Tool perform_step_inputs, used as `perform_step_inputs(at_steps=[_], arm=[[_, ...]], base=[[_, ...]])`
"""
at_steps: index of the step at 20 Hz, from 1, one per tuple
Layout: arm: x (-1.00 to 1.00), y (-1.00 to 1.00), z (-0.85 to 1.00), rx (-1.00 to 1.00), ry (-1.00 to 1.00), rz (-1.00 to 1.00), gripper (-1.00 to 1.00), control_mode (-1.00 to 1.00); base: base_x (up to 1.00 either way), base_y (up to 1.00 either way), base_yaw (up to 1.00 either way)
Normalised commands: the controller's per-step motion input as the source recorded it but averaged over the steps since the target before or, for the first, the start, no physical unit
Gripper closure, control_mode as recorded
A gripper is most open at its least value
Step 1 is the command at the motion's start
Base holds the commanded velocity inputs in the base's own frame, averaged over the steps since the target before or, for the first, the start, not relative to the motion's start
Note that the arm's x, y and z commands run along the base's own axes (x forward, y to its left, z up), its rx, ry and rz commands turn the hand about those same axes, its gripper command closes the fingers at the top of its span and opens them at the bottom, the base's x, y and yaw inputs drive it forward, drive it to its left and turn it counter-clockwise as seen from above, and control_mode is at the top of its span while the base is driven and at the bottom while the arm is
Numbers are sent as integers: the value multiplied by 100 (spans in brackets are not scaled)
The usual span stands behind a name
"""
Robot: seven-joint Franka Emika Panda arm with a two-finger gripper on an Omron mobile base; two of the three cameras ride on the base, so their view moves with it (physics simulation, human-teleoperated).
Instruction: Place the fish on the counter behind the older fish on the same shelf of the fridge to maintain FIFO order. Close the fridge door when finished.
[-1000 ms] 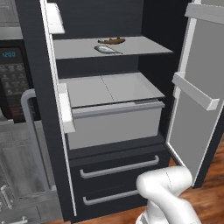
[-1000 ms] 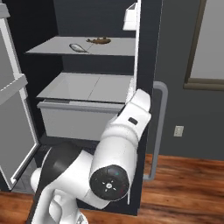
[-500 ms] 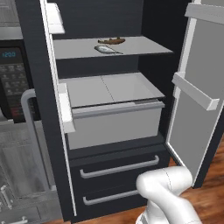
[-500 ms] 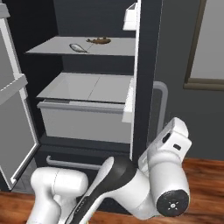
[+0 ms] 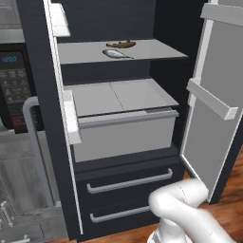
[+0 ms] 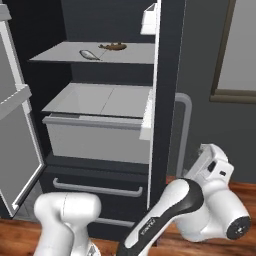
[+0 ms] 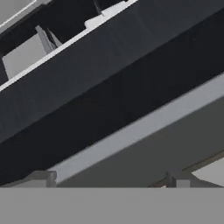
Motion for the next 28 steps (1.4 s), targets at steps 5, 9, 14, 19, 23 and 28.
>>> perform_step_inputs(at_steps=[5,9,14,19,23,28], arm=[[45,-9,-16,0,1,28,-100,-100],[33,0,-29,0,-1,20,-100,-100],[51,0,-33,0,-6,12,-100,-100],[53,10,-20,0,-1,6,-100,-100],[33,29,-3,0,0,1,-100,-100],[1,67,0,-2,0,0,-100,-100]], base=[[0,0,0],[0,0,0],[0,0,0],[0,0,0],[0,0,0],[0,0,0]])
